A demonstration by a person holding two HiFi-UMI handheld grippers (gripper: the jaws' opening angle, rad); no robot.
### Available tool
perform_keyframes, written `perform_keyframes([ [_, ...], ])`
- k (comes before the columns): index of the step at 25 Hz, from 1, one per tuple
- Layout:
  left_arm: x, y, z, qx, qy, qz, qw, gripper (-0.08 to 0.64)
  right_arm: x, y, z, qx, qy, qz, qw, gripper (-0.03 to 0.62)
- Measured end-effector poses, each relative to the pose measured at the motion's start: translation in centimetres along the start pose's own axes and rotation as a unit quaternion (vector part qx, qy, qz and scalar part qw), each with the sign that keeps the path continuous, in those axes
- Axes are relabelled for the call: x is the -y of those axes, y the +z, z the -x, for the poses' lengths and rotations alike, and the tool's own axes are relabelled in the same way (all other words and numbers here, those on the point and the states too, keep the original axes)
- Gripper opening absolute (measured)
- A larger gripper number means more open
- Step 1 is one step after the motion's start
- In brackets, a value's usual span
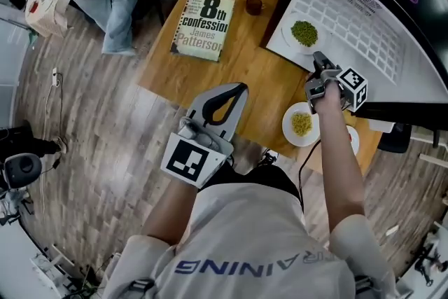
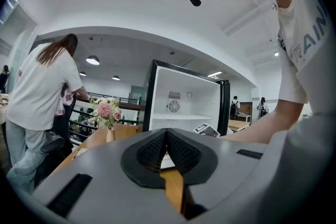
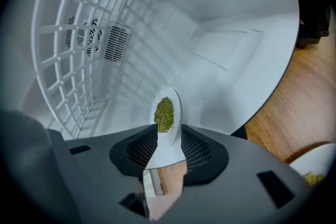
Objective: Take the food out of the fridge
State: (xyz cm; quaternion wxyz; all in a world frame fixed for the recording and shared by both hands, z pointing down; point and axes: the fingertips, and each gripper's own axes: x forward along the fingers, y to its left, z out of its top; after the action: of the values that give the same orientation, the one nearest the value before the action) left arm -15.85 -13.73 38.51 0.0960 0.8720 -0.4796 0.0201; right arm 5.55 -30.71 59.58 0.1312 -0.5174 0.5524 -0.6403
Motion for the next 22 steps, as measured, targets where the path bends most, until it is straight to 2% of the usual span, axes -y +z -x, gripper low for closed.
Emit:
perform_keyframes([
  [6,-1.3,-0.6,-0.3,-0.008,0.008,0.010,0.9999,0.008,0.7,0.3,-1.8,0.000,-0.033,-0.005,0.999,0.132],
  [17,-1.4,-0.6,-1.3,-0.010,0.003,0.021,0.9997,0.008,0.8,0.8,-3.6,-0.003,-0.040,-0.024,0.999,0.132],
  [19,-1.3,-0.5,-1.1,-0.005,0.002,0.021,0.9998,0.008,1.3,0.8,-3.6,-0.003,-0.051,-0.028,0.998,0.111],
  [21,-1.4,-0.4,-1.0,0.000,0.001,0.017,0.9999,0.008,1.7,0.7,-3.5,-0.004,-0.060,-0.035,0.998,0.053],
  [22,-1.4,-0.5,-1.0,-0.002,0.002,0.021,0.9998,0.008,1.8,0.6,-3.4,-0.005,-0.058,-0.039,0.998,0.046],
])
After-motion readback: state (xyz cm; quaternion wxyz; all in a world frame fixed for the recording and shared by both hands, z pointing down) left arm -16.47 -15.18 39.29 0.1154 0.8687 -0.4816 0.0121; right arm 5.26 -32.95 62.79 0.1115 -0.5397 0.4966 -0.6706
